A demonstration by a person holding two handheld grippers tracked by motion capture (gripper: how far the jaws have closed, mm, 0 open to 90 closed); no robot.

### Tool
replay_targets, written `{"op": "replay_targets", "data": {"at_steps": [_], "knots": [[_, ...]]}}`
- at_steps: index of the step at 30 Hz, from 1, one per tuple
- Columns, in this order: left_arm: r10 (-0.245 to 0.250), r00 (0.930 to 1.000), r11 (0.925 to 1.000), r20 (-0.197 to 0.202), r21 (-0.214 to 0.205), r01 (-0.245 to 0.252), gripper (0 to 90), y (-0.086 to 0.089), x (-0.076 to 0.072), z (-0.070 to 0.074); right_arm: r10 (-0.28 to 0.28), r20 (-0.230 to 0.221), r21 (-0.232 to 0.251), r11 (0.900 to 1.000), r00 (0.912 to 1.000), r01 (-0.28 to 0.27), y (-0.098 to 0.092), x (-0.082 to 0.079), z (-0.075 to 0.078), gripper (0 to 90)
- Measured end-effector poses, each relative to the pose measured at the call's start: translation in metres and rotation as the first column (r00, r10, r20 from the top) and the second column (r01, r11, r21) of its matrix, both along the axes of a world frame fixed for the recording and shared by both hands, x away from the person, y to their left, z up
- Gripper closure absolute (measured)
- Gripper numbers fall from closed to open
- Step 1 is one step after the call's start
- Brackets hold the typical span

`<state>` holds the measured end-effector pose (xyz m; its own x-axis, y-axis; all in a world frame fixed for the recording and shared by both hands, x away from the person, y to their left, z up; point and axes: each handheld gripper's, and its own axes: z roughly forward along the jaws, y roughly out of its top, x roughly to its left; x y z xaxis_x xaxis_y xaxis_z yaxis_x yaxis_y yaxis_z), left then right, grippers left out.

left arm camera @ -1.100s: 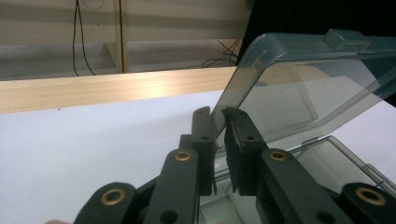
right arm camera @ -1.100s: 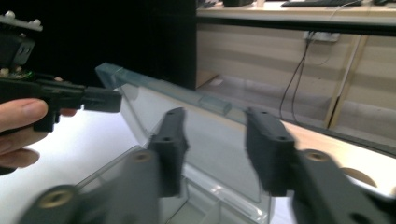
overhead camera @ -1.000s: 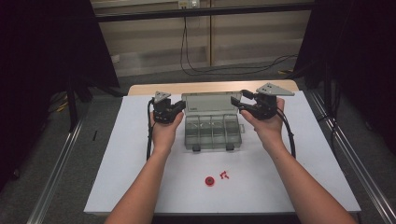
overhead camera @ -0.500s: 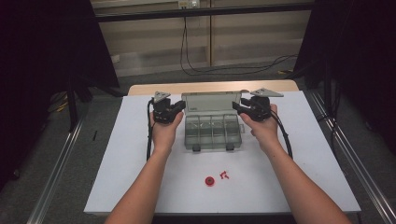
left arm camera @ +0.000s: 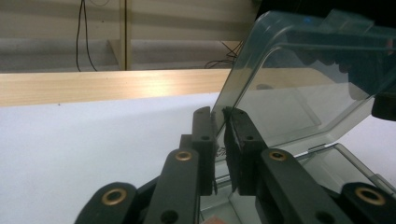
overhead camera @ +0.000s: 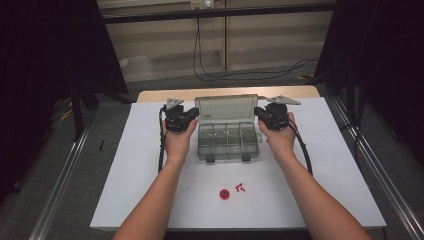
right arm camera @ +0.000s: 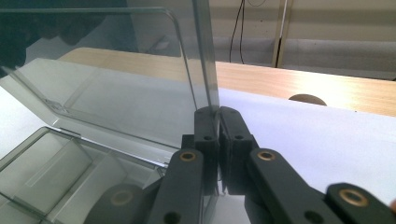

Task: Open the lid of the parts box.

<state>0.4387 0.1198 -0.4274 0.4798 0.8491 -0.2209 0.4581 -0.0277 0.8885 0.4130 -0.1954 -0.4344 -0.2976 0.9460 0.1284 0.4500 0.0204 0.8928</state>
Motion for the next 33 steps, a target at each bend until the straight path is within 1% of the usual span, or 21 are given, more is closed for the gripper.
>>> {"op": "replay_targets", "data": {"at_steps": [1, 3, 4, 5, 6, 9, 10, 11, 12, 13, 15, 18, 19, 21, 24, 25, 27, 29, 31, 32, 33], "knots": [[-0.003, 1.0, 1.0, -0.004, 0.008, 0.003, 81.8, 0.0, 0.001, -0.002, 0.0, 0.0, 0.0, 1.0, 1.0, 0.0, 0.0, 0.0, 0.0, 87.2], [0.006, 0.9999, 1.0, -0.01, 0.007, -0.006, 82.1, 0.0, 0.003, -0.005, 0.002, 0.001, 0.001, 1.0, 1.0, -0.002, -0.001, 0.002, 0.0, 87.3], [0.0, 0.9999, 1.0, -0.013, 0.002, 0.0, 82.1, 0.0, 0.005, -0.006, 0.002, 0.002, 0.002, 1.0, 1.0, -0.002, -0.001, 0.002, -0.001, 87.4], [0.007, 0.9998, 1.0, -0.019, 0.0, -0.007, 81.9, 0.001, 0.006, -0.007, 0.009, 0.001, -0.001, 1.0, 1.0, -0.009, -0.002, 0.003, 0.0, 87.4], [0.004, 0.9998, 0.9999, -0.019, -0.01, -0.005, 81.7, 0.0, 0.007, -0.009, 0.012, -0.002, 0.001, 0.9999, 0.9999, -0.012, -0.002, 0.003, 0.0, 87.4], [0.0, 0.9998, 0.9999, -0.019, -0.015, 0.0, 82.1, 0.001, 0.011, -0.012, 0.014, -0.01, -0.004, 0.9999, 0.9999, -0.014, -0.002, 0.006, 0.001, 87.4], [0.003, 0.9997, 1.0, -0.024, 0.0, -0.003, 82.6, 0.001, 0.012, -0.013, 0.009, -0.02, 0.013, 0.9999, 0.9998, -0.008, -0.002, 0.007, 0.001, 87.3], [0.003, 0.9998, 1.0, -0.021, -0.008, -0.003, 83.1, 0.0, 0.012, -0.014, 0.005, -0.036, 0.042, 0.9991, 0.9993, -0.004, -0.004, 0.008, 0.002, 87.2], [0.002, 0.9996, 1.0, -0.027, 0.0, -0.002, 83.2, 0.0, 0.013, -0.015, 0.002, -0.053, 0.067, 0.9978, 0.9986, 0.001, -0.004, 0.009, 0.002, 87.3], [0.008, 0.9997, 0.9999, -0.025, -0.007, -0.008, 83.3, 0.0, 0.014, -0.016, -0.003, -0.059, 0.063, 0.998, 0.9983, 0.007, -0.004, 0.011, 0.003, 87.5], [0.015, 0.999, 0.9998, -0.042, -0.011, -0.016, 83.3, -0.001, 0.017, -0.019, -0.005, -0.056, 0.038, 0.9992, 0.9984, 0.008, -0.003, 0.013, 0.003, 88.1], [0.016, 0.9978, 0.9999, -0.064, 0.0, -0.016, 83.7, -0.002, 0.021, -0.023, 0.004, -0.065, 0.047, 0.9989, 0.9979, -0.001, -0.005, 0.017, 0.003, 88.6], [0.014, 0.9977, 0.9998, -0.066, 0.017, -0.012, 84.3, -0.002, 0.021, -0.024, 0.007, -0.063, 0.048, 0.9989, 0.998, -0.004, -0.005, 0.018, 0.002, 88.7], [0.014, 0.998, 0.9997, -0.061, 0.02, -0.013, 85.3, -0.003, 0.022, -0.025, 0.006, -0.058, 0.048, 0.9988, 0.9983, -0.003, -0.005, 0.02, 0.001, 88.8], [0.027, 0.9984, 0.9967, -0.05, 0.078, -0.023, 87.0, -0.007, 0.022, -0.023, 0.013, -0.064, 0.054, 0.9985, 0.9979, -0.009, -0.006, 0.023, 0.001, 88.8], [0.035, 0.998, 0.9958, -0.052, 0.086, -0.03, 87.4, -0.008, 0.022, -0.023, 0.013, -0.072, 0.061, 0.9981, 0.9973, -0.009, -0.007, 0.025, 0.001, 88.7], [0.037, 0.9974, 0.9961, -0.062, 0.082, -0.032, 87.9, -0.008, 0.024, -0.022, 0.012, -0.084, 0.079, 0.9968, 0.9964, -0.005, -0.008, 0.027, 0.001, 88.5], [0.045, 0.9968, 0.9957, -0.066, 0.084, -0.039, 88.2, -0.008, 0.024, -0.022, 0.012, -0.082, 0.067, 0.9978, 0.9966, -0.007, -0.007, 0.028, 0.001, 88.3], [0.041, 0.9969, 0.9973, -0.067, 0.064, -0.036, 88.3, -0.008, 0.025, -0.023, 0.003, -0.083, 0.075, 0.9972, 0.9966, 0.003, -0.007, 0.03, 0.0, 87.5], [0.046, 0.9964, 0.997, -0.072, 0.066, -0.041, 88.3, -0.008, 0.025, -0.023, 0.001, -0.086, 0.083, 0.9965, 0.9963, 0.006, -0.007, 0.03, -0.002, 86.9], [0.034, 0.9968, 0.997, -0.073, 0.072, -0.028, 88.4, -0.007, 0.026, -0.023, -0.005, -0.09, 0.093, 0.9956, 0.9959, 0.014, -0.007, 0.031, -0.003, 86.4]]}}
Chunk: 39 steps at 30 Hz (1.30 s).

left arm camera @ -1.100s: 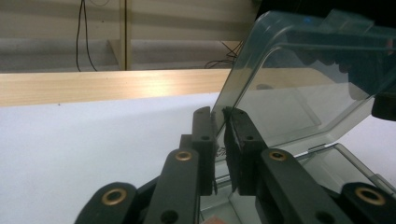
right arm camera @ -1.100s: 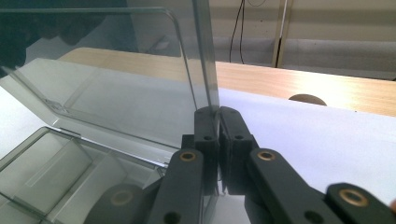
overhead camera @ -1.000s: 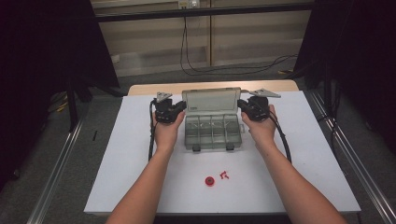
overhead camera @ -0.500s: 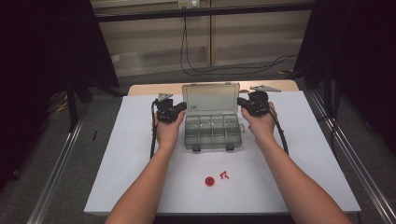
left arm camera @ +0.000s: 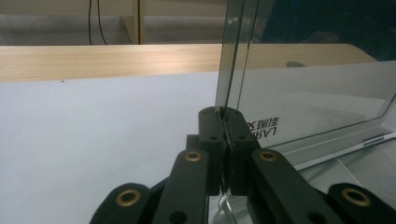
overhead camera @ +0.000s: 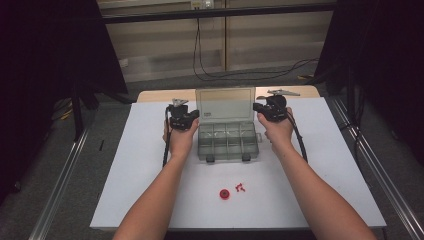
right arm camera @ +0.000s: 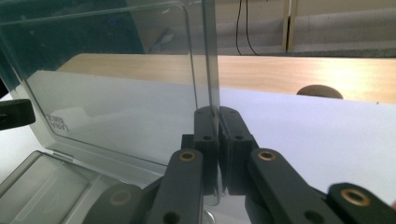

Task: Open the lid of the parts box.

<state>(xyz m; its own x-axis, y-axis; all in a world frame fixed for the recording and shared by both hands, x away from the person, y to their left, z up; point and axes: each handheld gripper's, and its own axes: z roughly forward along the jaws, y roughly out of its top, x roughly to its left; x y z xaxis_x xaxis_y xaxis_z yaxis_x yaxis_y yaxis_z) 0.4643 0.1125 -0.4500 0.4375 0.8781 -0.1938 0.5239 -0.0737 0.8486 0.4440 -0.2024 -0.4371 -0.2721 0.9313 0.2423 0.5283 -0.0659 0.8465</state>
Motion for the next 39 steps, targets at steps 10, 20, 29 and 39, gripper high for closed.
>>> {"op": "replay_targets", "data": {"at_steps": [10, 20, 29, 39], "knots": [[0.001, 0.9997, 1.0, -0.024, -0.006, -0.001, 88.5, 0.0, 0.003, 0.001, -0.022, -0.059, 0.05, 0.9984, 0.998, 0.025, 0.001, 0.004, -0.015, 82.9], [0.002, 0.9982, 0.9999, -0.06, -0.014, -0.003, 88.7, 0.0, 0.009, 0.001, -0.026, -0.062, 0.021, 0.9994, 0.9977, 0.028, 0.002, 0.004, -0.022, 84.3], [0.009, 0.9951, 0.9998, -0.099, -0.019, -0.011, 89.0, 0.0, 0.015, 0.003, -0.033, -0.058, 0.002, 0.9994, 0.9977, 0.033, 0.005, 0.006, -0.026, 86.3], [0.019, 0.988, 0.9995, -0.154, -0.022, -0.023, 89.5, 0.0, 0.024, 0.001, -0.021, -0.099, 0.008, 0.9997, 0.9949, 0.022, 0.002, 0.014, -0.026, 86.8]]}}
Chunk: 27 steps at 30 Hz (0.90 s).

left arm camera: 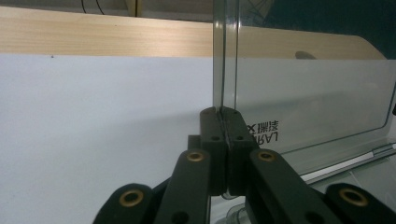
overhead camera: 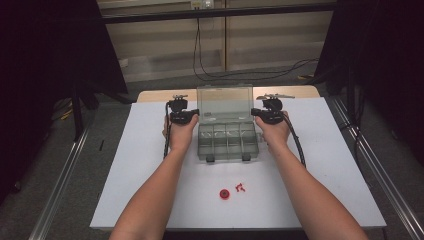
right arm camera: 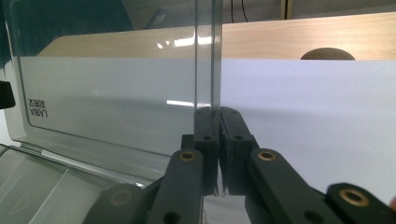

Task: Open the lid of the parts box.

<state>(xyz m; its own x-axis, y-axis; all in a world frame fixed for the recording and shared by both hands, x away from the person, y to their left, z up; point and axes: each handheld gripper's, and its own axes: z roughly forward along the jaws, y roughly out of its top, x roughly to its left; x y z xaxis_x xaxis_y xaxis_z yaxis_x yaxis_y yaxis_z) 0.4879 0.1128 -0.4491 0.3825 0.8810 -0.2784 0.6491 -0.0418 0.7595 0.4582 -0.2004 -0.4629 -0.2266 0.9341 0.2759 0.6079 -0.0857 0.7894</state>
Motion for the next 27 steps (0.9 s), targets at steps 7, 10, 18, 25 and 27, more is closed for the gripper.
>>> {"op": "replay_targets", "data": {"at_steps": [7, 10, 18, 25, 27], "knots": [[0.007, 0.9991, 0.9999, -0.041, -0.015, -0.008, 89.5, 0.0, 0.006, -0.001, 0.004, -0.033, 0.026, 0.9997, 0.9994, -0.003, -0.002, 0.004, -0.001, 86.7], [0.005, 0.9971, 0.9993, -0.075, -0.037, -0.008, 89.5, 0.001, 0.01, -0.002, 0.006, -0.042, 0.029, 0.9996, 0.9991, -0.005, -0.003, 0.006, -0.001, 86.5], [-0.001, 0.9919, 0.9987, -0.127, -0.051, -0.005, 89.6, 0.004, 0.017, -0.006, 0.0, -0.063, 0.064, 0.9979, 0.998, 0.004, -0.006, 0.011, -0.008, 86.2], [0.0, 0.9927, 0.999, -0.12, -0.044, -0.006, 89.7, 0.002, 0.018, -0.008, -0.004, -0.063, 0.052, 0.9986, 0.998, 0.007, -0.005, 0.011, -0.01, 86.0], [-0.005, 0.9929, 0.9992, -0.118, -0.04, 0.0, 89.7, 0.003, 0.018, -0.009, 0.001, -0.062, 0.049, 0.9988, 0.9981, 0.002, -0.006, 0.012, -0.011, 86.0]]}}
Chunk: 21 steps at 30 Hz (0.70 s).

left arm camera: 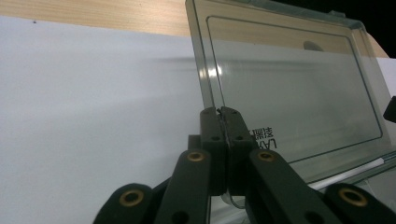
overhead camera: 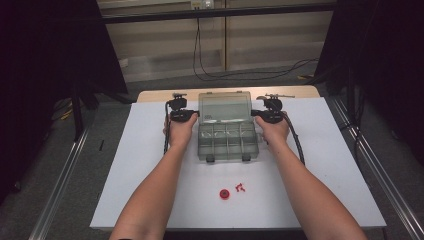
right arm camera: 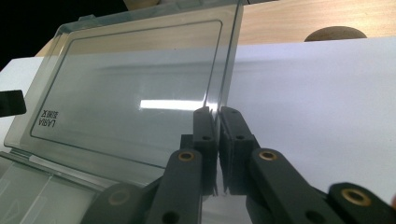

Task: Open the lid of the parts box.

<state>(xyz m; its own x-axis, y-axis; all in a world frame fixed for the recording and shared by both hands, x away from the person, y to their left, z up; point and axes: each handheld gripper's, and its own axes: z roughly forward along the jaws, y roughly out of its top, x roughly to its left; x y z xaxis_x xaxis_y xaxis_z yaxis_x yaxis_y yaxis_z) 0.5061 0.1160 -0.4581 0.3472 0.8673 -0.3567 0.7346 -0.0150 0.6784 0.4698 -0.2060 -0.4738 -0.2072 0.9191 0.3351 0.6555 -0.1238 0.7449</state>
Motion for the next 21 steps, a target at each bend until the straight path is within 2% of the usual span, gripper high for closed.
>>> {"op": "replay_targets", "data": {"at_steps": [3, 7, 11, 13, 16, 17, 19, 21], "knots": [[-0.003, 1.0, 1.0, -0.002, -0.003, 0.003, 89.7, -0.001, -0.001, -0.001, 0.004, -0.001, -0.005, 1.0, 1.0, -0.004, 0.0, 0.0, 0.0, 86.4], [0.002, 1.0, 0.9999, 0.005, 0.011, -0.002, 89.8, -0.002, -0.001, -0.002, 0.017, 0.012, -0.038, 0.9991, 0.9998, -0.017, 0.001, 0.0, 0.001, 87.8], [-0.002, 0.9996, 1.0, 0.027, 0.01, 0.002, 89.2, -0.001, -0.003, -0.001, 0.017, 0.021, -0.026, 0.9995, 0.9996, -0.016, -0.001, -0.001, 0.002, 87.9], [0.02, 0.9983, 0.9996, 0.054, -0.02, -0.019, 80.9, 0.0, -0.005, 0.001, 0.011, 0.031, -0.036, 0.9993, 0.9995, -0.01, -0.002, -0.002, 0.004, 85.9], [-0.003, 0.9965, 0.9998, 0.084, -0.021, 0.004, 69.2, 0.0, -0.008, 0.006, 0.018, 0.054, -0.073, 0.9972, 0.9984, -0.014, -0.002, -0.005, 0.009, 74.8], [-0.015, 0.9961, 0.9998, 0.087, -0.013, 0.016, 66.2, 0.001, -0.01, 0.008, 0.025, 0.063, -0.078, 0.9967, 0.9977, -0.02, -0.002, -0.006, 0.011, 71.5], [-0.032, 0.9949, 0.9991, 0.096, -0.025, 0.034, 60.1, 0.002, -0.013, 0.01, 0.031, 0.075, -0.079, 0.9966, 0.9967, -0.025, -0.003, -0.009, 0.014, 65.7], [-0.025, 0.9923, 0.9995, 0.121, -0.019, 0.027, 52.8, 0.003, -0.018, 0.012, 0.032, 0.097, -0.079, 0.9966, 0.9948, -0.024, -0.004, -0.012, 0.018, 59.2]]}}
